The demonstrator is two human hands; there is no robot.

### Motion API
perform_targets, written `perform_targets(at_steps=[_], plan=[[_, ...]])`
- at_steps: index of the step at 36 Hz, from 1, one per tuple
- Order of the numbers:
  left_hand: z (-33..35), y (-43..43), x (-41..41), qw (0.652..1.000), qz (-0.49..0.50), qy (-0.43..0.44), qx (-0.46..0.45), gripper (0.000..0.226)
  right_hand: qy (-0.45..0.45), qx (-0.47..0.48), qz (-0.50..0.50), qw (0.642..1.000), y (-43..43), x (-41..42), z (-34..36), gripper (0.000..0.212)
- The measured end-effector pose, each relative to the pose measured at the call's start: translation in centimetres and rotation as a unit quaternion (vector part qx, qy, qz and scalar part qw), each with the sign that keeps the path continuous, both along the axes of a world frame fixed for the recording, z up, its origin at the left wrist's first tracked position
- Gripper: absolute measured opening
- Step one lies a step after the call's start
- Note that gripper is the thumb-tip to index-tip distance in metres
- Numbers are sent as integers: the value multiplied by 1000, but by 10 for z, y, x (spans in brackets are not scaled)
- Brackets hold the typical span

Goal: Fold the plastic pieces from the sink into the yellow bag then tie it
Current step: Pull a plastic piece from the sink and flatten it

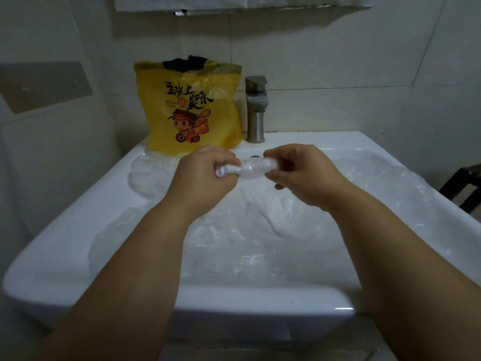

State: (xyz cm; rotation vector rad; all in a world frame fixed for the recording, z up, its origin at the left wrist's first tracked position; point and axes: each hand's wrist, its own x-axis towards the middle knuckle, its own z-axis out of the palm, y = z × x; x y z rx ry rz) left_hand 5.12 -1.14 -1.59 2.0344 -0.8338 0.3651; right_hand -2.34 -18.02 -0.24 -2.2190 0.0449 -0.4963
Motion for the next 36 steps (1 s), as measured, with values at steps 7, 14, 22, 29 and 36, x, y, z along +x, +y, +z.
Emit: perform_targets(at_steps=[7, 14, 22, 29, 36], plan=[[5, 0, -3, 990, -55, 107, -74, 21, 41, 76, 54, 995, -2, -4, 2, 73], [7, -2, -7, 983, -94, 131, -88, 23, 143, 259, 93, 951, 8, -5, 7, 42], [9, 0, -7, 978, -100, 157, -89, 27, 104, 284, 110, 947, 3, -6, 7, 47], [11, 2, -9, 977, -95, 165, -95, 28, 81, 240, 120, 960, 3, -7, 7, 45], [7, 2, -8, 975, -87, 199, -54, 26, 30, 78, 31, 996, -2, 1, -2, 40]])
